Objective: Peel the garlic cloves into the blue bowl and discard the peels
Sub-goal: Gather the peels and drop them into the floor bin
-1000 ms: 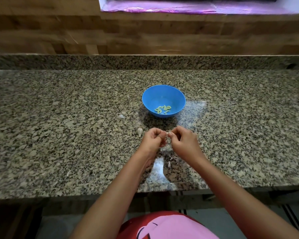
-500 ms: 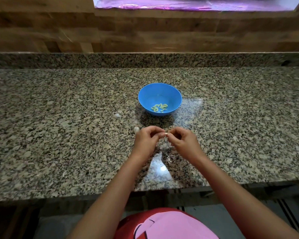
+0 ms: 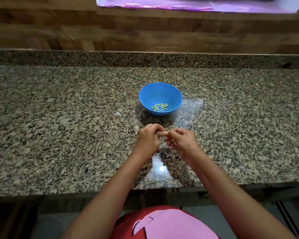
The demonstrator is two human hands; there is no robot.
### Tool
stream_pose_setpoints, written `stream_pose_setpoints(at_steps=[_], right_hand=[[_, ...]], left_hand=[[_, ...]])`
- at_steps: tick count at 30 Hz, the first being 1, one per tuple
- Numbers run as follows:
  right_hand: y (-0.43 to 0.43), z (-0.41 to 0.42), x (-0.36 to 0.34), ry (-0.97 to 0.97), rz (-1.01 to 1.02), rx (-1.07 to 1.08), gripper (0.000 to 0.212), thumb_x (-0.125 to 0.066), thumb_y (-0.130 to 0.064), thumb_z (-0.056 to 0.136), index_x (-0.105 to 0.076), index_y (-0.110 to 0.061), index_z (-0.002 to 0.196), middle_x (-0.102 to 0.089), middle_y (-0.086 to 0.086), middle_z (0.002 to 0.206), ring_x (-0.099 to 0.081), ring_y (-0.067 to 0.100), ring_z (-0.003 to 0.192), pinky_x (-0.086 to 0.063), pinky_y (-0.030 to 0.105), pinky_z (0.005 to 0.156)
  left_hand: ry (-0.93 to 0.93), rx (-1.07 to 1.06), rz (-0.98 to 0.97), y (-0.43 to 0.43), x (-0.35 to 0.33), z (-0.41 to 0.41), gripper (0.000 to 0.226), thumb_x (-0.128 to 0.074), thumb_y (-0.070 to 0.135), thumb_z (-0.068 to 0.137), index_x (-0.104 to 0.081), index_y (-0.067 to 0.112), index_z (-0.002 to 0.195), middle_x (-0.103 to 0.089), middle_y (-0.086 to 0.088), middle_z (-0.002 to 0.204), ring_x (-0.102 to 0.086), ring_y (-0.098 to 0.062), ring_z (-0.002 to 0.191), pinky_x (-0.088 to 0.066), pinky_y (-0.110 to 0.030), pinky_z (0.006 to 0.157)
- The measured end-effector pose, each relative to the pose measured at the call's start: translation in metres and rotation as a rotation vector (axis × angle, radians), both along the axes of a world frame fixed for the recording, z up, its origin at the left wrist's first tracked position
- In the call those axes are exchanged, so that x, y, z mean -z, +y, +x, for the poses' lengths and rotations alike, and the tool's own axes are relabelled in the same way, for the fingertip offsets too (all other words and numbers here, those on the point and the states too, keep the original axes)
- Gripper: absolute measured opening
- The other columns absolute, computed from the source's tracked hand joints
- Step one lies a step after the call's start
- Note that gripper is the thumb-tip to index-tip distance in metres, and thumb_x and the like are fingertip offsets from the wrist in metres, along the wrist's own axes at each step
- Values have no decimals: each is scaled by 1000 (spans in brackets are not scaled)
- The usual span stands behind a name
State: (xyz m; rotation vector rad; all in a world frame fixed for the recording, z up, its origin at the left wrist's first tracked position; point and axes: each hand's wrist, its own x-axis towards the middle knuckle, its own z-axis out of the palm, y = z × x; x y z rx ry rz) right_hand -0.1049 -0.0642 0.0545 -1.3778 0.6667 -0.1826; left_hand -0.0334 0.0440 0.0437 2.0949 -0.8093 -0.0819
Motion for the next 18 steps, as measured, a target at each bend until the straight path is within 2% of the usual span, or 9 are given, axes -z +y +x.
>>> stream_pose_setpoints(at_steps=[4, 6, 8, 10, 11, 14, 18], right_hand=[[4, 3, 0, 17, 191, 39, 18, -50, -3, 93, -58, 1, 76, -53, 8, 62, -46, 8, 43, -37, 15, 37], [4, 3, 2, 17, 135, 27, 16, -53, -3, 92, -58, 0, 77, -53, 7, 63, -46, 7, 43, -36, 15, 37], [3, 2, 3, 15, -12, -7, 15, -54, -1, 90, -58, -1, 75, -55, 8, 63, -47, 7, 42, -37, 16, 37], [1, 1, 2, 5, -31, -13, 17, -54, 1, 90, -59, -1, 74, -55, 8, 61, -48, 8, 41, -38, 16, 37], [0, 2, 3, 4, -23, -11, 17, -55, 0, 90, -59, -1, 74, -56, 7, 60, -48, 8, 41, -38, 17, 36], [0, 4, 10, 51, -132, -44, 12, -58, -1, 87, -61, 0, 76, -58, 5, 59, -50, 12, 46, -41, 19, 40], [-4, 6, 16, 152, -366, -122, 14, -61, -7, 85, -61, -8, 71, -58, 3, 60, -54, 14, 53, -48, 30, 52]], left_hand=[[-26, 23, 3, 0, 4, -1, 19, -50, -8, 87, -66, 0, 93, -65, -12, 94, -49, -9, 79, -21, 9, 74], [57, 26, -6, 0, 7, 1, 16, -51, -4, 89, -65, 3, 93, -64, -8, 92, -52, -10, 79, -29, 5, 73], [336, -13, -118, -1, 10, 2, 12, -54, 2, 90, -64, 9, 90, -65, -4, 87, -58, -13, 78, -43, -7, 68], [673, -31, -310, -2, 11, 1, 9, -57, 5, 90, -63, 11, 88, -66, -5, 86, -62, -17, 81, -53, -22, 73], [782, -44, -400, -3, 12, 0, 8, -58, 5, 90, -63, 10, 87, -66, -7, 85, -63, -19, 83, -55, -27, 77], [1025, -96, -622, -6, 14, -1, 8, -56, 1, 89, -61, 7, 87, -61, -5, 78, -59, -16, 76, -53, -24, 76], [1242, -211, -827, -7, 19, -1, 12, -52, -5, 90, -58, 4, 86, -57, -5, 79, -55, -12, 73, -53, -17, 66]])
